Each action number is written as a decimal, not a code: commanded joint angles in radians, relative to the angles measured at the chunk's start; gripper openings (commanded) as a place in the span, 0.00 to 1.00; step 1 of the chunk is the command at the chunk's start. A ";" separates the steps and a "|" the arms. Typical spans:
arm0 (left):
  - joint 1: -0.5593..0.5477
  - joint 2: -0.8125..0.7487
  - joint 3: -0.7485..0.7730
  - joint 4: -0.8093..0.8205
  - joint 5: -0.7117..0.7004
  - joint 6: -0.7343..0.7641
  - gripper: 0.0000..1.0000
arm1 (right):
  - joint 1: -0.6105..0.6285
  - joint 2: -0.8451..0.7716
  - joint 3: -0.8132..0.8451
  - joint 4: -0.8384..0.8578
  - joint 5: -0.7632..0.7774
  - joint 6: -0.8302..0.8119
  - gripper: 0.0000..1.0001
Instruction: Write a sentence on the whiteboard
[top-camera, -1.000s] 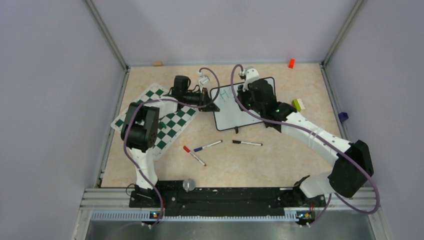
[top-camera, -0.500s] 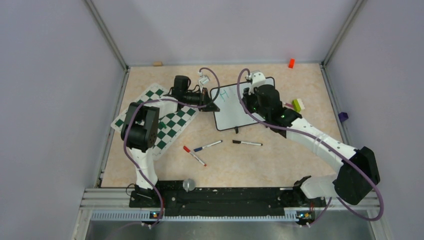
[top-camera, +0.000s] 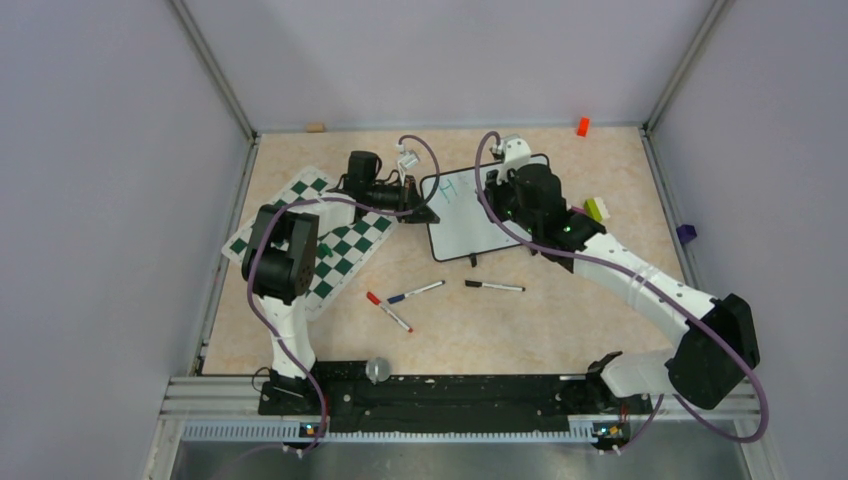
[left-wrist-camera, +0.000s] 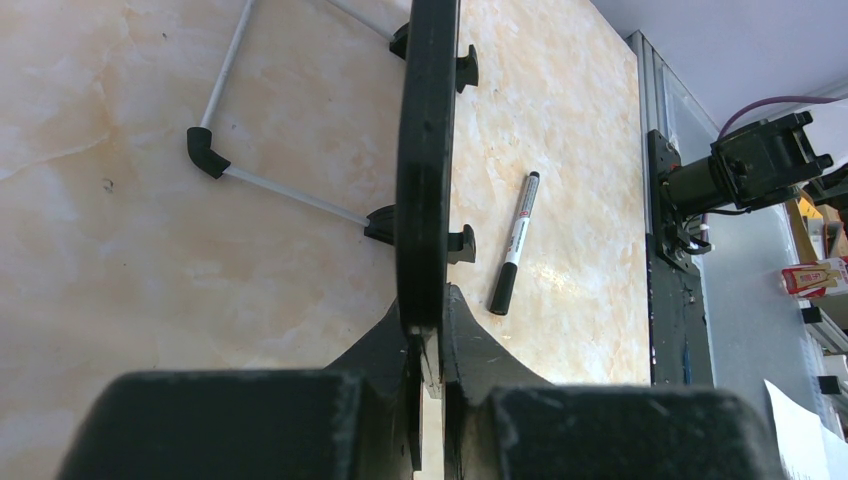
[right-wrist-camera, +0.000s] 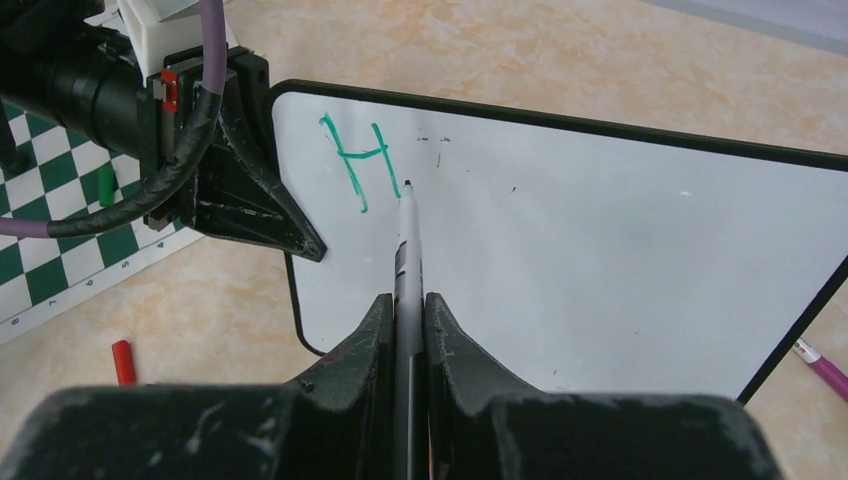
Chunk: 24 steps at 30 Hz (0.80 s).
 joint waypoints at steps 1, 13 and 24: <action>-0.040 0.003 -0.031 -0.107 -0.019 0.068 0.00 | -0.007 0.004 0.053 0.019 0.015 -0.003 0.00; -0.042 0.001 -0.031 -0.106 -0.017 0.068 0.00 | -0.008 0.075 0.108 -0.010 -0.011 0.004 0.00; -0.042 -0.001 -0.032 -0.105 -0.017 0.067 0.00 | -0.008 0.129 0.138 -0.016 -0.011 0.005 0.00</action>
